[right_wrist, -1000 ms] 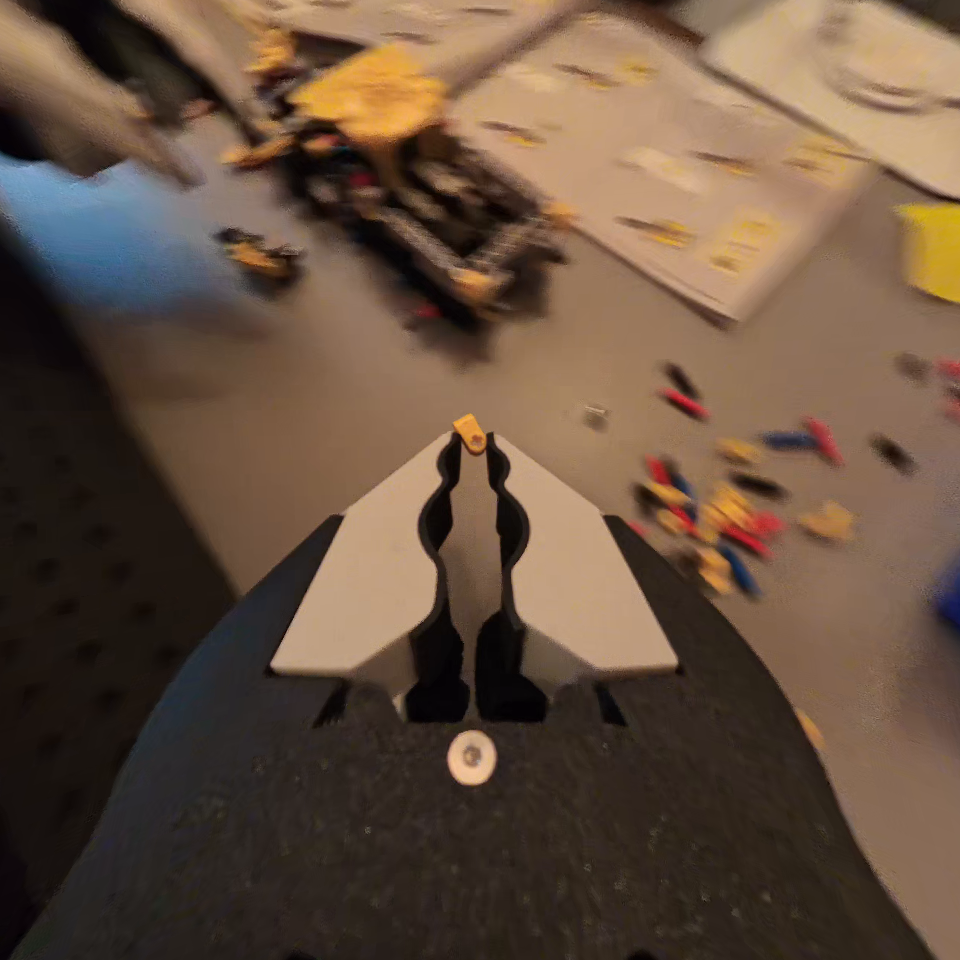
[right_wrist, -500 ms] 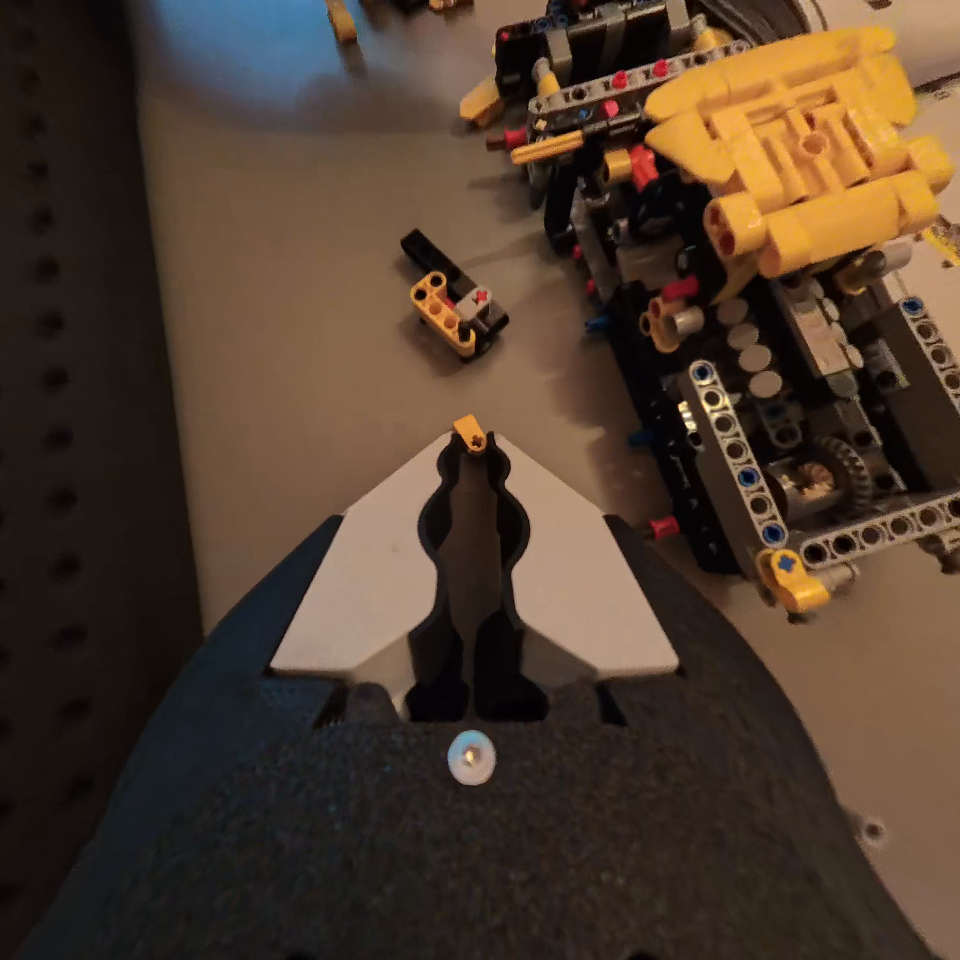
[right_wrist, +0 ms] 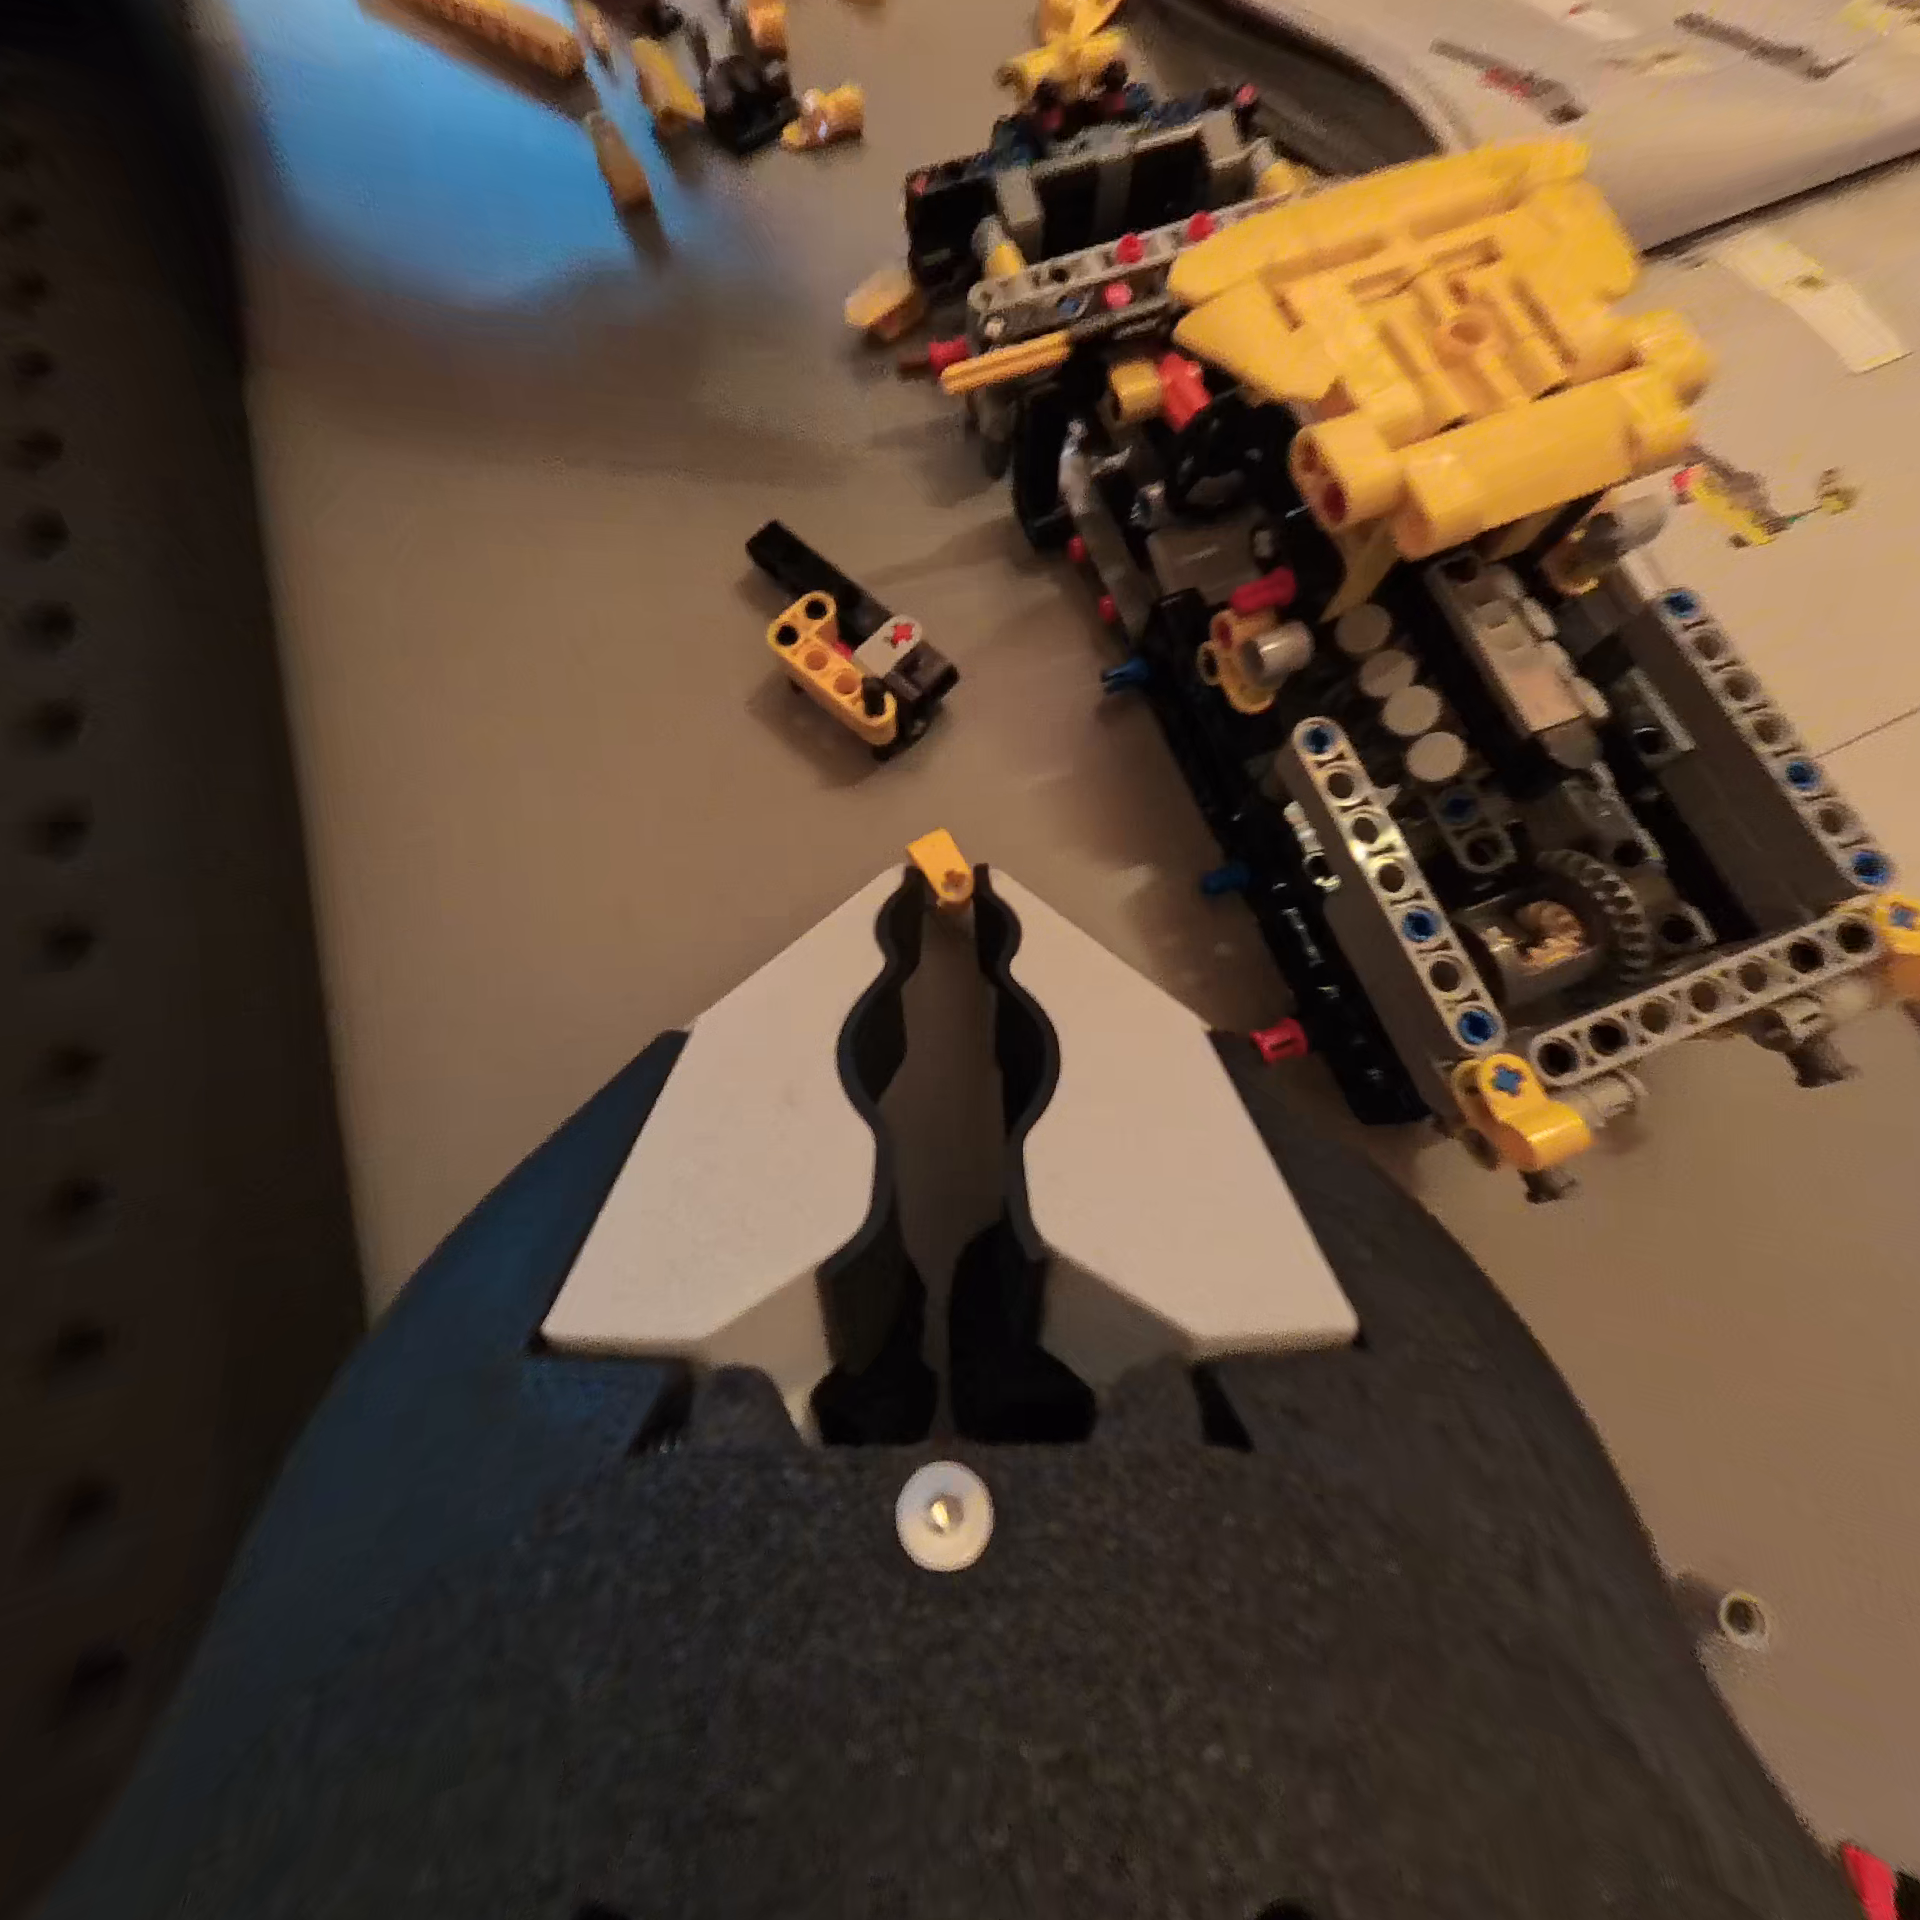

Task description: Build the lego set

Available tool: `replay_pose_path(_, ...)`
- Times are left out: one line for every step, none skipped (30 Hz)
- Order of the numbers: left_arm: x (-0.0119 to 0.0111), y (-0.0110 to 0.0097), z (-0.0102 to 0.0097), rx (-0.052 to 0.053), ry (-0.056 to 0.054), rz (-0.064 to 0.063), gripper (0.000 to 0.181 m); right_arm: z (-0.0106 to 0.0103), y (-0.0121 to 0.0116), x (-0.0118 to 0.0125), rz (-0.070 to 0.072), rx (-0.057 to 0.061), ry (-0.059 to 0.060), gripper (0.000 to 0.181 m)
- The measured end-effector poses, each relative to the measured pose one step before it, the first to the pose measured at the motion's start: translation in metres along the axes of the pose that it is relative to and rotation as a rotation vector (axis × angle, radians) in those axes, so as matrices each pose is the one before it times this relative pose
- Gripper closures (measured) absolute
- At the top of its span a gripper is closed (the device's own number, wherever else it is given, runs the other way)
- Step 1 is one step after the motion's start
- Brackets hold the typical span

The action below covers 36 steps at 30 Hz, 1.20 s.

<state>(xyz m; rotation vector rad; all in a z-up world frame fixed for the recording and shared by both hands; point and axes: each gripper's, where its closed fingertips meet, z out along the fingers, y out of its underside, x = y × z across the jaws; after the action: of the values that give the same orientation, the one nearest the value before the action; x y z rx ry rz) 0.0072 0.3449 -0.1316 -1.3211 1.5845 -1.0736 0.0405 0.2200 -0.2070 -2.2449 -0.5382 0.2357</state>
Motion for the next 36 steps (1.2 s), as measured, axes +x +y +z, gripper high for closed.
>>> replay_pose_path(0.01268,0.00146,0.00100,-0.0074,0.0621,0.0079,0.153,-0.00210,-0.00490,0.00132,0.0162,0.0262,0.0080,0.172)
replay_pose_path(0.01682,0.00239,0.00110,-0.0110,0.0872,0.0012,0.153,-0.00178,-0.00511,0.00120,0.0287,0.0273,0.0049,0.172)
replay_pose_path(0.01844,0.00442,0.00215,-0.0233,0.0994,-0.0073,0.153,-0.00114,-0.00383,0.00048,0.0283,0.0184,0.0002,0.172)
replay_pose_path(0.01480,0.00626,0.00340,-0.0349,0.0777,-0.0049,0.151,-0.00011,-0.00127,0.00163,0.0192,0.0059,0.0101,0.172)
replay_pose_path(0.01149,0.00757,0.00438,-0.0413,0.0540,0.0081,0.149,0.00057,0.00099,0.00298,0.0159,-0.0045,0.0190,0.172)
replay_pose_path(0.00781,0.00778,0.00484,-0.0446,0.0267,0.0199,0.147,0.00089,0.00172,0.00237,0.0141,-0.0087,0.0143,0.172)
replay_pose_path(0.00402,0.00702,0.00466,-0.0430,0.0005,0.0251,0.144,0.00055,0.00125,0.00217,0.0174,-0.0061,0.0134,0.172)
replay_pose_path(0.00214,0.00501,0.00414,-0.0336,-0.0103,0.0201,0.141,0.00006,-0.00041,0.00202,0.0258,0.0022,0.0116,0.172)
replay_pose_path(0.00146,0.00349,0.00369,-0.0258,-0.0100,0.0088,0.140,-0.00013,-0.00179,0.00123,0.0299,0.0103,0.0063,0.172)
replay_pose_path(-0.00017,0.00284,0.00302,-0.0242,-0.0128,-0.0002,0.139,-0.00022,-0.00189,0.00011,0.0275,0.0108,0.0012,0.172)
replay_pose_path(-0.00051,0.00251,0.00283,-0.0219,-0.0108,-0.0039,0.139,0.00012,-0.00105,0.00006,0.0247,0.0056,0.0028,0.172)
replay_pose_path(0.00044,0.00224,0.00232,-0.0185,-0.0030,-0.0033,0.139,0.00038,-0.00048,0.00216,0.0296,0.0016,0.0170,0.173)
replay_pose_path(0.00057,0.00193,0.00167,-0.0141,-0.0014,-0.0004,0.139,0.00020,-0.00143,0.00098,0.0308,0.0078,0.0096,0.173)
replay_pose_path(0.00002,0.00129,0.00124,-0.0089,-0.0054,0.0018,0.139,-0.00018,-0.00268,-0.00222,0.0272,0.0148,-0.0090,0.173)
replay_pose_path(-0.00071,0.00128,0.00085,-0.0068,-0.0082,0.0002,0.139,-0.00058,-0.00307,-0.00259,0.0261,0.0177,-0.0118,0.173)
replay_pose_path(-0.00054,0.00094,0.00042,-0.0046,-0.0045,-0.0028,0.139,-0.00070,-0.00360,-0.00192,0.0283,0.0212,-0.0057,0.173)
replay_pose_path(0.00040,-0.00040,0.00025,0.0022,0.0015,-0.0054,0.140,-0.00050,-0.00337,-0.00399,0.0241,0.0232,-0.0162,0.173)
replay_pose_path(0.00072,-0.00148,0.00045,0.0056,0.0035,-0.0056,0.140,-0.00025,-0.00215,-0.00460,0.0159,0.0168,-0.0178,0.172)
replay_pose_path(-0.00003,-0.00122,0.00101,0.0018,-0.0028,-0.0039,0.140,-0.00011,-0.00090,-0.00298,0.0051,0.0106,-0.0055,0.173)
replay_pose_path(0.00034,0.00004,0.00153,-0.0045,-0.0031,-0.0023,0.140,-0.00003,0.00012,-0.00224,-0.0068,0.0052,-0.0006,0.173)
replay_pose_path(0.00175,0.00120,0.00197,-0.0089,0.0039,-0.0021,0.140,-0.00035,0.00078,-0.00099,-0.0123,-0.0008,0.0040,0.173)
replay_pose_path(0.00094,0.00173,0.00225,-0.0123,-0.0004,-0.0021,0.140,-0.00048,0.00102,0.00167,-0.0114,-0.0034,0.0151,0.173)
replay_pose_path(-0.00068,0.00172,0.00199,-0.0132,-0.0117,0.0024,0.140,-0.00063,0.00097,0.00200,-0.0094,-0.0040,0.0143,0.173)
replay_pose_path(-0.00140,-0.00037,0.00091,-0.0023,-0.0147,0.0038,0.140,-0.00033,0.00063,0.00095,-0.0045,-0.0023,0.0038,0.172)
replay_pose_path(-0.00078,-0.00175,0.00026,0.0057,-0.0085,-0.0002,0.141,-0.00004,0.00017,0.00023,0.0040,-0.0001,-0.0016,0.172)
replay_pose_path(0.00043,-0.00113,0.00049,0.0021,0.0018,-0.0020,0.144,0.00048,0.00003,-0.00096,0.0089,0.0009,-0.0093,0.172)
replay_pose_path(0.00059,-0.00014,0.00083,-0.0024,0.0019,0.0005,0.148,0.00084,-0.00008,-0.00235,0.0084,0.0001,-0.0157,0.173)
replay_pose_path(-0.00007,0.00048,0.00075,-0.0045,-0.0045,0.0047,0.153,0.00077,-0.00004,-0.00158,0.0035,-0.0014,-0.0081,0.173)
replay_pose_path(0.00043,0.00046,0.00049,-0.0033,-0.0026,0.0073,0.157,0.00048,0.00012,-0.00043,-0.0029,-0.0015,0.0010,0.173)
replay_pose_path(0.00075,-0.00015,0.00008,0.0004,-0.0012,0.0053,0.163,0.00049,0.00043,-0.00003,-0.0063,-0.0030,0.0034,0.173)
replay_pose_path(-0.00024,-0.00039,0.00005,0.0004,-0.0075,0.0043,0.168,0.00039,0.00073,0.00004,-0.0011,-0.0031,0.0011,0.173)
replay_pose_path(-0.00127,-0.00036,0.00035,-0.0017,-0.0141,0.0019,0.169,0.00030,0.00029,-0.00073,0.0089,0.0003,-0.0078,0.173)
replay_pose_path(-0.00114,-0.00032,0.00062,-0.0036,-0.0126,0.0002,0.169,0.00005,-0.00033,-0.00078,0.0158,0.0037,-0.0134,0.173)
replay_pose_path(-0.00105,-0.00081,0.00043,-0.0020,-0.0123,-0.0020,0.169,-0.00038,-0.00063,-0.00027,0.0180,0.0059,-0.0120,0.173)
replay_pose_path(-0.00178,-0.00133,0.00034,0.0006,-0.0172,-0.0042,0.170,-0.00076,-0.00097,0.00070,0.0188,0.0079,-0.0080,0.173)
replay_pose_path(-0.00170,-0.00160,0.00007,0.0020,-0.0161,-0.0033,0.170,-0.00107,-0.00156,-0.00018,0.0223,0.0118,-0.0151,0.173)
